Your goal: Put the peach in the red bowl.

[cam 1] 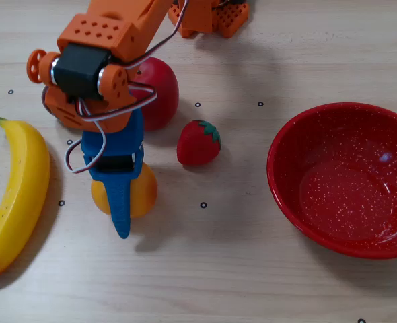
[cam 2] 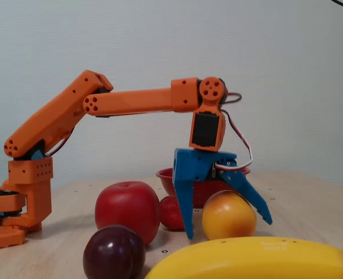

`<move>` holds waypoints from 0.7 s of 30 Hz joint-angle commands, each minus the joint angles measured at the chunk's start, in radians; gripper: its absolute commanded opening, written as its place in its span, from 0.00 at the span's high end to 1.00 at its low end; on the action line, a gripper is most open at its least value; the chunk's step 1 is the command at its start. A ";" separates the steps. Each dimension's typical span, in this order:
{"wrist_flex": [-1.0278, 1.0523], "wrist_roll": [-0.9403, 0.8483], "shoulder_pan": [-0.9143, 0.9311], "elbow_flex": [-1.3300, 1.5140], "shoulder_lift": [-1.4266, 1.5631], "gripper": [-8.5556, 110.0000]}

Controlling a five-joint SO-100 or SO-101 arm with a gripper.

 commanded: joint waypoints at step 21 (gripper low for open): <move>0.034 0.026 -0.014 -0.193 -0.002 0.52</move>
